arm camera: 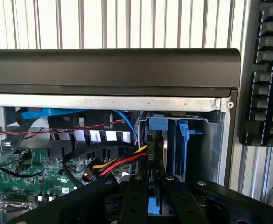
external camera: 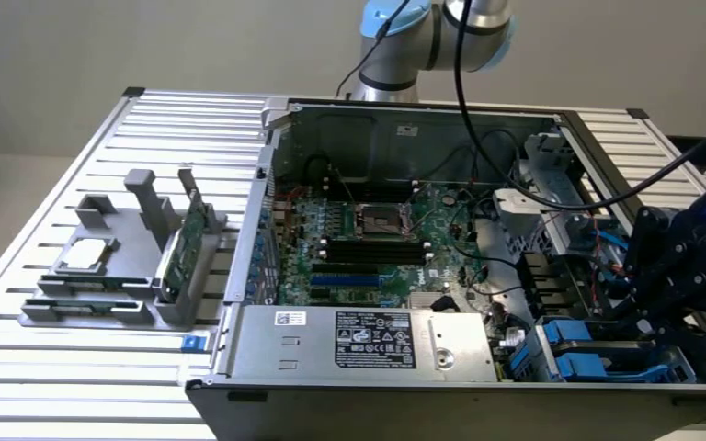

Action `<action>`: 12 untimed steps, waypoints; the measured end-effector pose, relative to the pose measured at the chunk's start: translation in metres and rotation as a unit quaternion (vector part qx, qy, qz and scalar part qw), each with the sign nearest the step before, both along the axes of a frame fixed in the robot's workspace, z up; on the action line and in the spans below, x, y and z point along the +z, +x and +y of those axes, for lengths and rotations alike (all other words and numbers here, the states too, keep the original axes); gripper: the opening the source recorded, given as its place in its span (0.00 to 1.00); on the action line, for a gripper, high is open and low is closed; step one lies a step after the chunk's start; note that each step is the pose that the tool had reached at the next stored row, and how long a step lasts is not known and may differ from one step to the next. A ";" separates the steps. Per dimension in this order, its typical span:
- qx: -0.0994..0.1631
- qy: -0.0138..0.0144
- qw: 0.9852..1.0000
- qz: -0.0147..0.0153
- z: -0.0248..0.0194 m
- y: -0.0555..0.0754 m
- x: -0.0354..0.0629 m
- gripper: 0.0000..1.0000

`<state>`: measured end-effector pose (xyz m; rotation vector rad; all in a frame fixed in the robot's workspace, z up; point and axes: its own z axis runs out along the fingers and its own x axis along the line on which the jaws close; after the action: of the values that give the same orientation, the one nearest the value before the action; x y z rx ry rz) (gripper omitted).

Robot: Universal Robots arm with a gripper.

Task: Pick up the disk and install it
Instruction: 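Insert the first disk wire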

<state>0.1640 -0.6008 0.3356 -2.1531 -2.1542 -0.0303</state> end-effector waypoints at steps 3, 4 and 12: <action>0.000 0.000 1.000 0.001 0.0000 0.001 -0.0003 0.16; 0.000 0.000 1.000 0.001 0.0000 0.002 -0.0004 0.16; -0.001 0.000 1.000 0.002 0.0000 0.002 -0.0027 0.16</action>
<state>0.1657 -0.6008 0.3330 -2.1534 -2.1510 -0.0267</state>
